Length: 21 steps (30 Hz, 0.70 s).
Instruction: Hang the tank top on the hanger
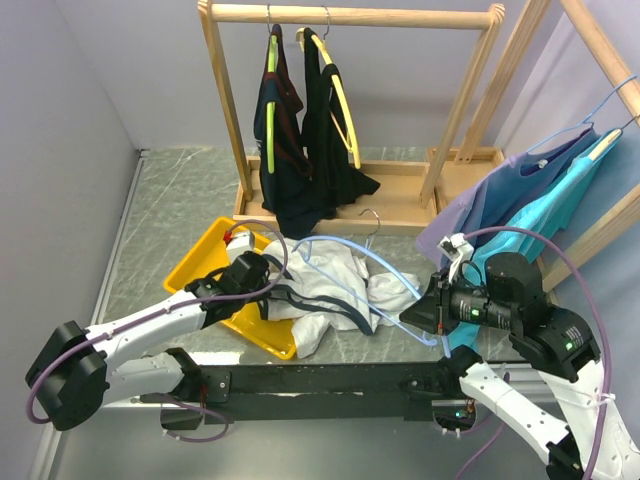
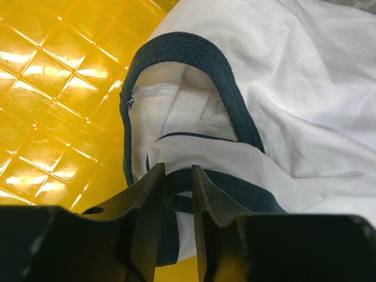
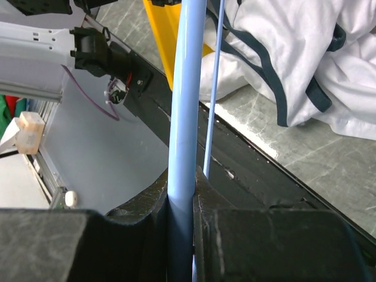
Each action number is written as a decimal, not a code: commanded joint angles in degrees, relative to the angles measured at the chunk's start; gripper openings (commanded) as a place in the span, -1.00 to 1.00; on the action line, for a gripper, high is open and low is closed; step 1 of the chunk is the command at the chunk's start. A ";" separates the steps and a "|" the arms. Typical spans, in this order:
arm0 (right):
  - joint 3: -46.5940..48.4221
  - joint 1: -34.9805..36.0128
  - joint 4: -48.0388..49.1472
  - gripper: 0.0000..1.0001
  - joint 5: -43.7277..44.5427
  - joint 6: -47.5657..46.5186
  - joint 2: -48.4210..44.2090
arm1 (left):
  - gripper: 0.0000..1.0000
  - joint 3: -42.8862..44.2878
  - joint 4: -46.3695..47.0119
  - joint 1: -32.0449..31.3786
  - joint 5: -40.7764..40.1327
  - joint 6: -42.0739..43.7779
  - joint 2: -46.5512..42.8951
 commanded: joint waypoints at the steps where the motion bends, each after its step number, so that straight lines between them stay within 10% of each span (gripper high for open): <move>1: 3.97 1.16 1.43 -1.00 -0.18 -0.99 0.47 | -0.31 -0.14 1.39 -0.62 -0.11 1.87 -1.47; 21: 6.18 3.80 0.02 -1.00 6.06 -2.39 2.76 | -0.14 -3.48 -2.30 -4.22 -2.83 -1.29 -8.77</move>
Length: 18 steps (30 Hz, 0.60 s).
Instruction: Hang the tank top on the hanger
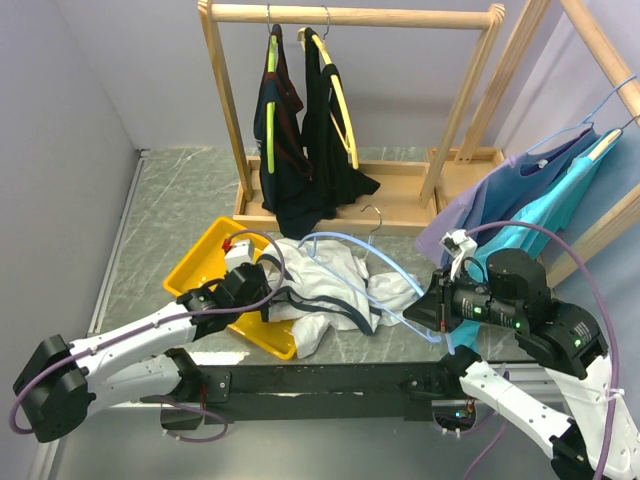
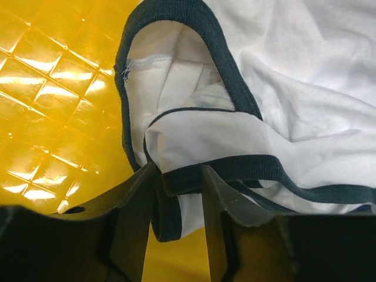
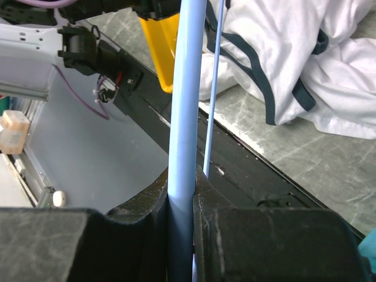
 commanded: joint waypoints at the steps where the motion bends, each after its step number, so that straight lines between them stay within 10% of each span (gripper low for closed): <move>1: 1.48 0.72 2.73 -1.00 1.47 -1.45 0.48 | -0.14 -0.40 -1.14 -0.29 -2.50 -1.57 -4.00; 18: 5.25 6.08 1.50 -1.00 6.13 -2.24 4.88 | -0.26 -0.32 -1.58 -1.78 -2.59 -0.34 -1.47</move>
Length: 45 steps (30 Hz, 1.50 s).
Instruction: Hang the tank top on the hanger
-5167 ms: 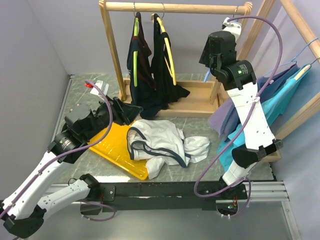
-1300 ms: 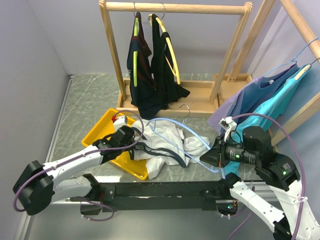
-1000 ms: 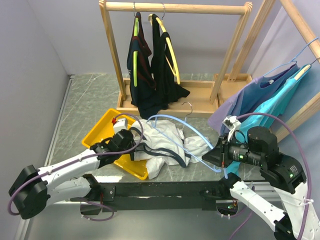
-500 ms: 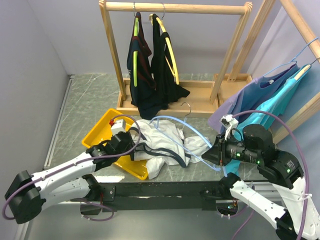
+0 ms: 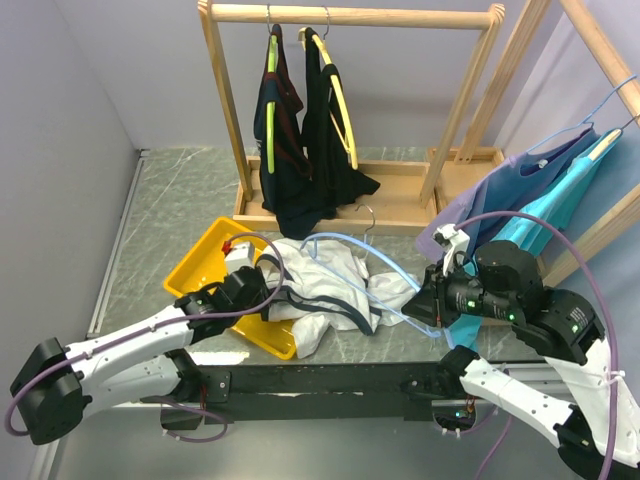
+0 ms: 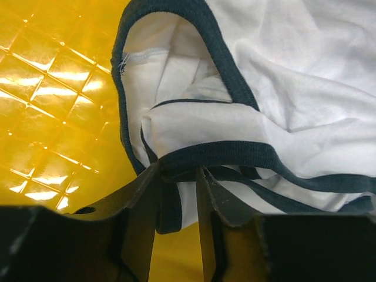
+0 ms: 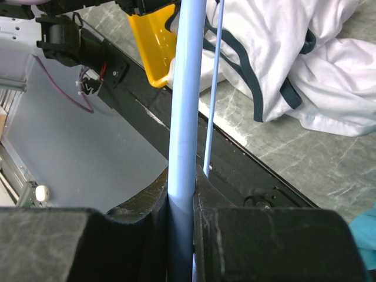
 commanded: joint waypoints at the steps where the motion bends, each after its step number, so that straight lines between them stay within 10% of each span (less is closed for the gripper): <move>1: 1.95 0.73 3.23 -1.00 0.81 -1.24 0.38 | -0.26 1.15 -1.60 -0.58 -2.81 -0.78 2.03; 24: 2.31 1.69 3.49 -1.00 -0.67 -0.89 -0.06 | -0.14 4.57 0.23 -2.25 -7.55 -1.05 7.04; 33: -1.65 1.69 4.55 -1.00 -4.45 -0.97 -1.91 | -0.98 8.96 3.49 1.17 -8.35 2.55 12.23; 45: -2.88 3.01 5.16 -1.00 -7.18 -2.12 -2.52 | -0.98 14.59 1.56 6.01 -0.27 8.27 10.39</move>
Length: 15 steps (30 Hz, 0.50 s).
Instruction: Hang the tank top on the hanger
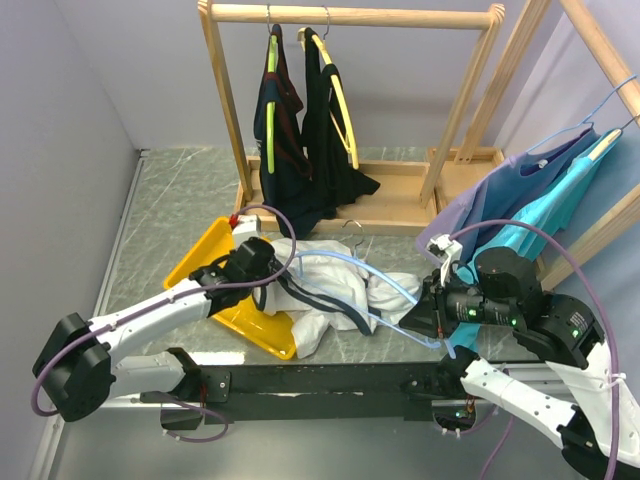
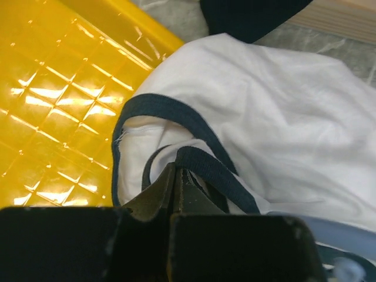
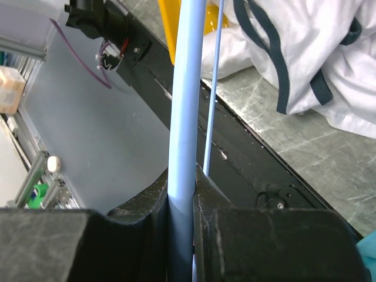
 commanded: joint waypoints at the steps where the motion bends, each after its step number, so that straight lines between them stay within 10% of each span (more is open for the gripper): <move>1: -0.61 1.02 4.79 -1.00 -1.98 -1.51 -0.71 | -0.98 3.78 -0.28 0.57 3.01 2.76 -2.03; 15: -3.68 1.11 10.33 -1.00 2.50 -2.38 1.57 | -0.98 6.24 -5.81 0.74 9.51 5.40 -8.53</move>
